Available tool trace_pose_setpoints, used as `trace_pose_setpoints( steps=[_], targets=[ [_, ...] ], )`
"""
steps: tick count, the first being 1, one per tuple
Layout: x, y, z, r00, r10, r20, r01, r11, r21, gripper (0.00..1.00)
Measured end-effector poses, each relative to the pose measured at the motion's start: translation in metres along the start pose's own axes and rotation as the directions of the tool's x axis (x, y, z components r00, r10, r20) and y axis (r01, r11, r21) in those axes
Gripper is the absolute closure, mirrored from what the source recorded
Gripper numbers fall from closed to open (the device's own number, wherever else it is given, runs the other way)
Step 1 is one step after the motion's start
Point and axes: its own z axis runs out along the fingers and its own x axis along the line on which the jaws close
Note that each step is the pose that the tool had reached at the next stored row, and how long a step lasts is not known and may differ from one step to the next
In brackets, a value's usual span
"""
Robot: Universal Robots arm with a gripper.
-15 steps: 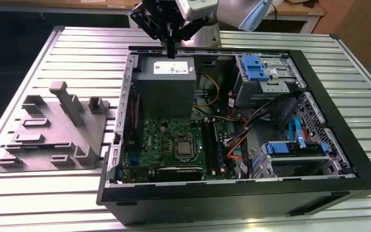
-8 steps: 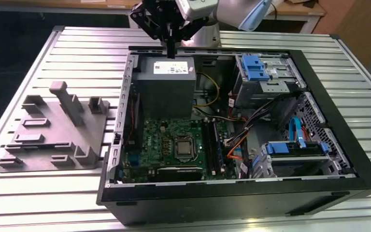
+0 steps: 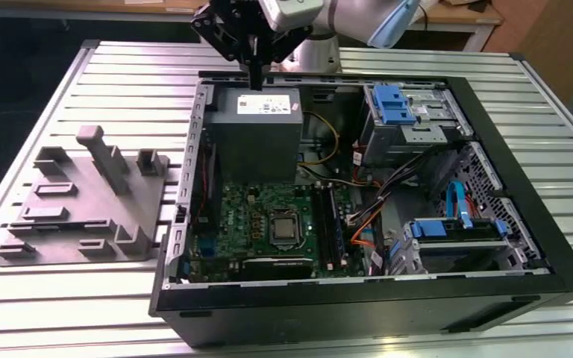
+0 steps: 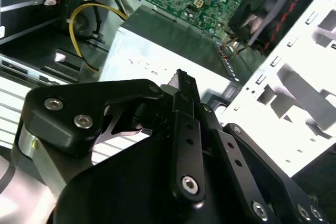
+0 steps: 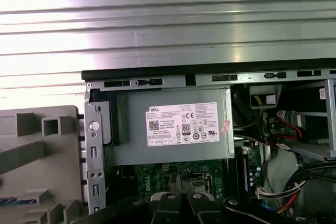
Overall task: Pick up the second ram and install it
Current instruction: 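Reach for the second ram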
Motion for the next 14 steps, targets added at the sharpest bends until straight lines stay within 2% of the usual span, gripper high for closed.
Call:
trace_pose_setpoints(
  steps=[14],
  targets=[
    [0.0358, -0.0028, 0.0, 1.0, 0.0, 0.0, 0.0, 1.0, 0.0, 0.9]
  ],
)
